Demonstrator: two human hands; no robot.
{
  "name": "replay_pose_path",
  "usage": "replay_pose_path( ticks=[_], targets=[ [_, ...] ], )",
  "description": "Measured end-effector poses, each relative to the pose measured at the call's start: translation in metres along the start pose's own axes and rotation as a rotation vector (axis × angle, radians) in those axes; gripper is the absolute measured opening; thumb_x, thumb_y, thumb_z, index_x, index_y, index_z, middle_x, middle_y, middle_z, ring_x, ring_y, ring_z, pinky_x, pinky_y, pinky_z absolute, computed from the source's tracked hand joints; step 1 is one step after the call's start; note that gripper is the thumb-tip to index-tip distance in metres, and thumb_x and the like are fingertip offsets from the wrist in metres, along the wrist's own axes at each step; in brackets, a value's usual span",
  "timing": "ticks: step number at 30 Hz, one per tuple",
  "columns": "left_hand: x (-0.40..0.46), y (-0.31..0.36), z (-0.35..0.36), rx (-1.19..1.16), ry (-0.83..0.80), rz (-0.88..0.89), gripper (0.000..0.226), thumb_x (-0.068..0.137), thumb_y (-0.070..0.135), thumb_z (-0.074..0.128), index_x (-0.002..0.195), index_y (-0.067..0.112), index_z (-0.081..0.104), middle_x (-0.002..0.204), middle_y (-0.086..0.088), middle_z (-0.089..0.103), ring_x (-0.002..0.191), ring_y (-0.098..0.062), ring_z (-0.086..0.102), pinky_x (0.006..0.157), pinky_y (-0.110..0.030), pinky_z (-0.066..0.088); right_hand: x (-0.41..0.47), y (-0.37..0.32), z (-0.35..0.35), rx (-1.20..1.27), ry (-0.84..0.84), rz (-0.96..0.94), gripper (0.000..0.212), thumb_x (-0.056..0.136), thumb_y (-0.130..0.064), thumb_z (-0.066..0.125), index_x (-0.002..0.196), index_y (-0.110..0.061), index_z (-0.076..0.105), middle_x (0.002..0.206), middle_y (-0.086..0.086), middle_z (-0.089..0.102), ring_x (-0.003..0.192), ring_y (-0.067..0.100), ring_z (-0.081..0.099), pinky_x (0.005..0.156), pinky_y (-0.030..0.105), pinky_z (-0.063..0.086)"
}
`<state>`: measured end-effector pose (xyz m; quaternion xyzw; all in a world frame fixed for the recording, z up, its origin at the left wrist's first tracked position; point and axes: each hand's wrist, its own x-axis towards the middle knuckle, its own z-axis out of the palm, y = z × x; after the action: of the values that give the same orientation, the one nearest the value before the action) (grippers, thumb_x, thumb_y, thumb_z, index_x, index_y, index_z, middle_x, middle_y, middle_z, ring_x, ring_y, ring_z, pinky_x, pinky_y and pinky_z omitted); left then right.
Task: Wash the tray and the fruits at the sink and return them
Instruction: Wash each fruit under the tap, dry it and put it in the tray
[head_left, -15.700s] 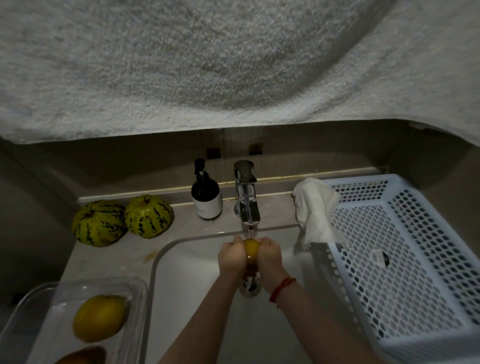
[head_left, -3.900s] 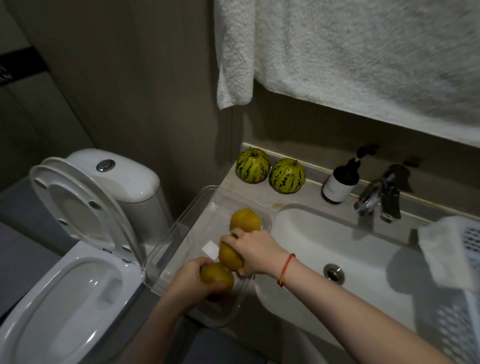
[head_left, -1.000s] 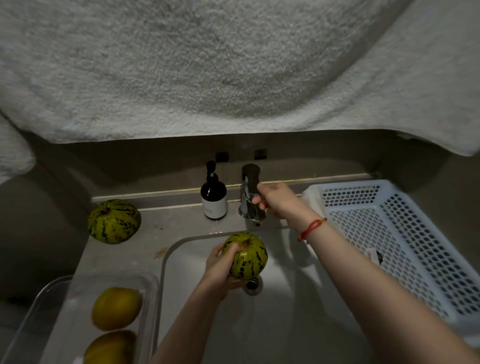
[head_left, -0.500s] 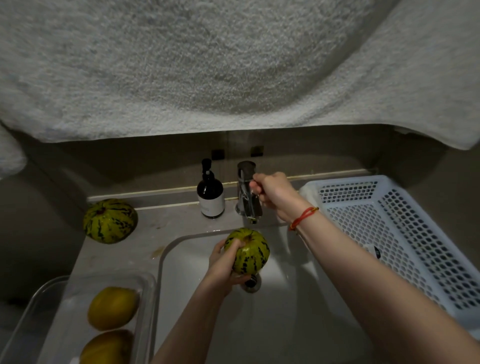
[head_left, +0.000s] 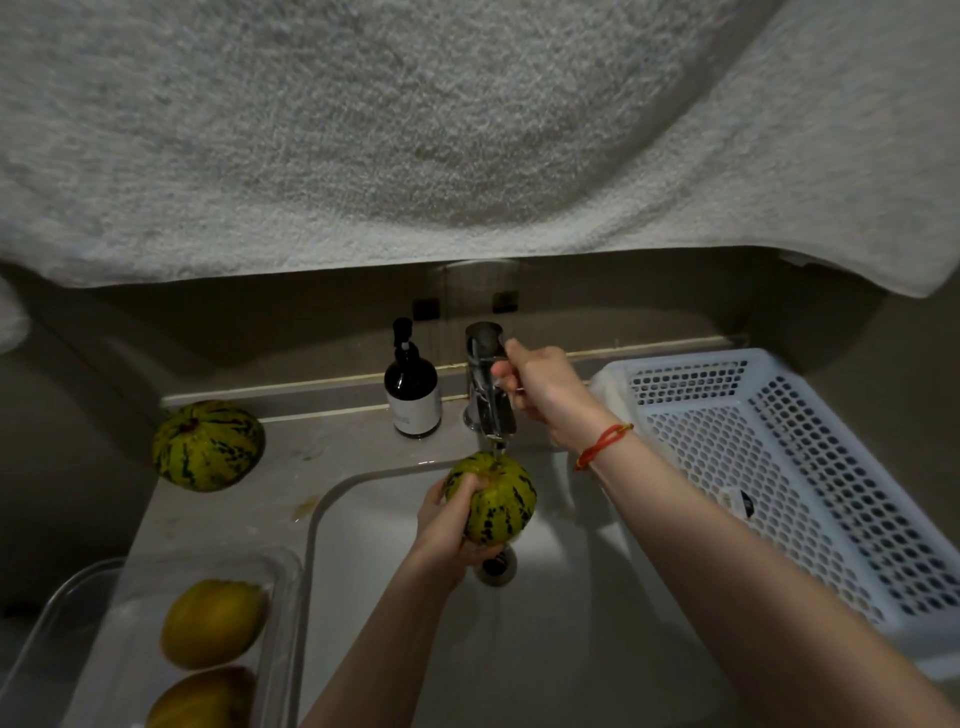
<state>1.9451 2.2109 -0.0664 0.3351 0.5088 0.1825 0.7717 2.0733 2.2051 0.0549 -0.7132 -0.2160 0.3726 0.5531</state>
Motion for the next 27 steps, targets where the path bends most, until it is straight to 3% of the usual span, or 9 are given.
replay_pose_path(
  ticks=[5,7,10,12,16,18,21,25,27],
  targets=[
    [0.004,-0.001,-0.007,0.074,-0.009,0.053,0.042,0.085,0.023,0.064,0.124,0.026,0.049,0.118,-0.009,0.053,0.104,-0.032,0.057,0.064,-0.046,0.058,-0.023,0.06,-0.018,-0.143,0.331,-0.128,0.031,0.098,-0.022,0.043,0.068,-0.017,0.049,0.064,-0.001,0.048,0.062,0.01,0.046,0.056,0.024,0.035],
    [0.004,0.0,-0.006,0.103,-0.037,0.091,0.035,0.086,0.023,0.062,0.118,0.031,0.051,0.115,-0.006,0.055,0.1,-0.028,0.058,0.055,-0.035,0.054,-0.033,0.09,-0.017,-0.066,0.242,0.0,0.012,0.097,-0.025,0.048,0.091,-0.015,0.052,0.09,0.004,0.056,0.082,0.016,0.051,0.068,0.027,0.038],
    [0.005,0.0,-0.001,0.114,-0.093,0.149,0.029,0.086,0.026,0.063,0.113,0.032,0.052,0.111,-0.007,0.059,0.098,-0.026,0.062,0.059,-0.032,0.055,-0.036,0.112,-0.001,0.346,-0.059,0.278,0.027,0.096,-0.03,0.051,0.115,-0.012,0.053,0.113,0.014,0.06,0.098,0.026,0.06,0.078,0.039,0.052],
    [0.01,-0.003,0.003,0.138,-0.08,0.208,0.028,0.086,0.024,0.065,0.111,0.028,0.052,0.111,-0.01,0.06,0.099,-0.025,0.063,0.068,-0.033,0.057,-0.031,0.119,0.006,0.5,-0.101,0.35,0.033,0.094,-0.028,0.053,0.12,-0.008,0.057,0.117,0.021,0.061,0.105,0.034,0.061,0.091,0.05,0.05],
    [0.019,-0.01,0.009,0.139,0.0,0.264,0.026,0.094,0.027,0.055,0.119,0.019,0.05,0.115,-0.013,0.057,0.094,-0.018,0.061,0.063,-0.022,0.053,-0.014,0.128,0.018,0.373,0.086,0.422,0.024,0.091,-0.031,0.058,0.101,-0.011,0.063,0.094,0.014,0.066,0.08,0.026,0.066,0.062,0.034,0.057],
    [0.023,-0.012,0.012,0.165,0.041,0.29,0.028,0.1,0.025,0.043,0.126,0.016,0.049,0.121,-0.015,0.056,0.1,-0.023,0.06,0.074,-0.03,0.055,-0.004,0.136,0.028,0.375,0.185,0.449,0.026,0.091,-0.032,0.058,0.101,-0.009,0.063,0.093,0.013,0.065,0.082,0.027,0.065,0.07,0.037,0.056],
    [0.028,-0.009,0.015,0.19,0.074,0.282,0.031,0.103,0.029,0.033,0.126,0.017,0.05,0.126,-0.018,0.054,0.11,-0.032,0.055,0.096,-0.046,0.047,-0.001,0.149,0.04,0.315,0.305,0.371,0.027,0.094,-0.038,0.051,0.099,-0.015,0.064,0.098,0.011,0.065,0.094,0.03,0.063,0.088,0.045,0.052],
    [0.024,0.003,0.013,-0.102,-0.021,-0.085,0.048,0.097,0.049,0.036,0.129,0.016,0.049,0.124,-0.019,0.056,0.106,-0.036,0.058,0.089,-0.05,0.049,-0.01,0.163,0.041,0.11,0.297,0.055,0.031,0.101,-0.031,0.037,0.123,-0.019,0.056,0.114,0.007,0.056,0.11,0.025,0.055,0.101,0.046,0.043],
    [0.026,0.0,0.007,-0.138,-0.074,-0.113,0.054,0.092,0.055,0.043,0.13,0.017,0.049,0.125,-0.019,0.057,0.109,-0.038,0.059,0.092,-0.056,0.047,-0.013,0.165,0.038,0.117,0.201,-0.054,0.03,0.101,-0.023,0.039,0.129,-0.023,0.048,0.121,0.004,0.049,0.114,0.02,0.051,0.105,0.043,0.041]
  ],
)
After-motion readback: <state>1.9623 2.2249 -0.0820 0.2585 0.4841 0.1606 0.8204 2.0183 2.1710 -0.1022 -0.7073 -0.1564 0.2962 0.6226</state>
